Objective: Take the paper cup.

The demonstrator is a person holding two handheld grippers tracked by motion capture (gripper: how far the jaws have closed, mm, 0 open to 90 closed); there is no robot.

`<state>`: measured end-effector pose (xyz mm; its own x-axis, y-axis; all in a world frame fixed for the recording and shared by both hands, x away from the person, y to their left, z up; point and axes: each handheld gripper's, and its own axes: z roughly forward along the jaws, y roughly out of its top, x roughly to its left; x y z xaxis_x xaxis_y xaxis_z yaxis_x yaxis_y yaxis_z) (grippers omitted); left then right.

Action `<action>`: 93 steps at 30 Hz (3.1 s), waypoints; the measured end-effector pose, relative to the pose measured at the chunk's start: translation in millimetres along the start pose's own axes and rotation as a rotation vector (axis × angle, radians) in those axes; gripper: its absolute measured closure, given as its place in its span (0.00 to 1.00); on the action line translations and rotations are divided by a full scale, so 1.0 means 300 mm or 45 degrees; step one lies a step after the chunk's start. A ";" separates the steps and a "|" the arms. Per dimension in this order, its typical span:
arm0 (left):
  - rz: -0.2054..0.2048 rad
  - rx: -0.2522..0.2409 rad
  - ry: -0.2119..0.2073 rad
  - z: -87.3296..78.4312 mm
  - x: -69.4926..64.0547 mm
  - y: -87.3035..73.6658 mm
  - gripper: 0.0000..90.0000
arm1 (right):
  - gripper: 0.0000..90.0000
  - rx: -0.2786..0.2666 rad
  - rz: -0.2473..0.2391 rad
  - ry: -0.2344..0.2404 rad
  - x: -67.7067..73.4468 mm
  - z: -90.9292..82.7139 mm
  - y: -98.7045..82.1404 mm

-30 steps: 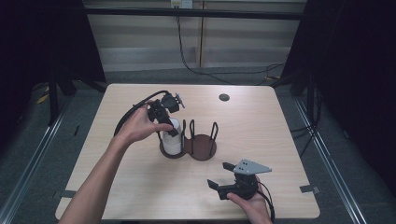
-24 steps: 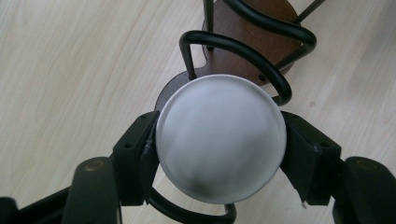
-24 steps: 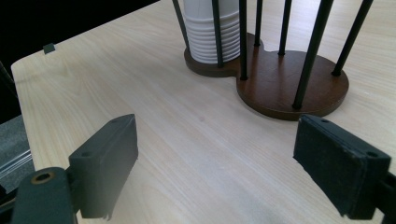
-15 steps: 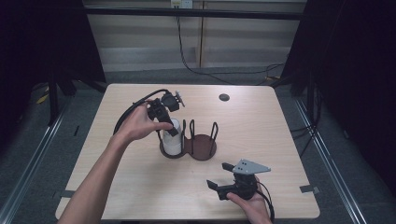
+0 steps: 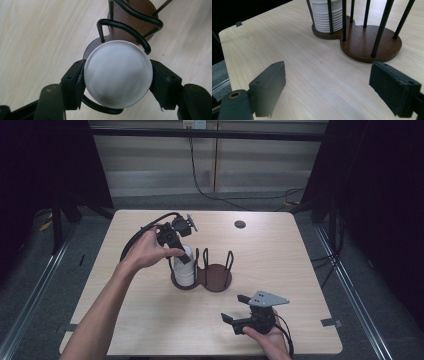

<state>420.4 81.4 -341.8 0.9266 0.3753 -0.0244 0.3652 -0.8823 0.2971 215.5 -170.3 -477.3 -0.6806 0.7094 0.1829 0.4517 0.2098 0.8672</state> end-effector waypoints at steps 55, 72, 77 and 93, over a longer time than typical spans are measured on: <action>-0.107 -0.387 -0.044 -0.213 0.028 -0.138 0.41 | 0.15 0.013 -0.006 -0.002 0.005 0.007 0.001; -0.114 -0.638 -0.046 -0.251 0.004 -0.263 0.41 | 0.15 0.016 -0.006 -0.003 0.007 0.013 0.000; -0.082 -0.655 -0.042 -0.251 -0.012 -0.277 0.41 | 0.15 0.018 -0.001 -0.005 0.006 0.015 0.001; -0.053 -0.709 -0.061 -0.235 -0.063 -0.333 0.41 | 0.15 0.016 -0.005 -0.011 0.007 0.015 0.000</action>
<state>359.9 182.4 -303.6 0.9201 0.3821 -0.0863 0.3111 -0.5787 0.7539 216.6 -165.8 -479.1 -0.6771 0.7146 0.1757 0.4563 0.2205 0.8621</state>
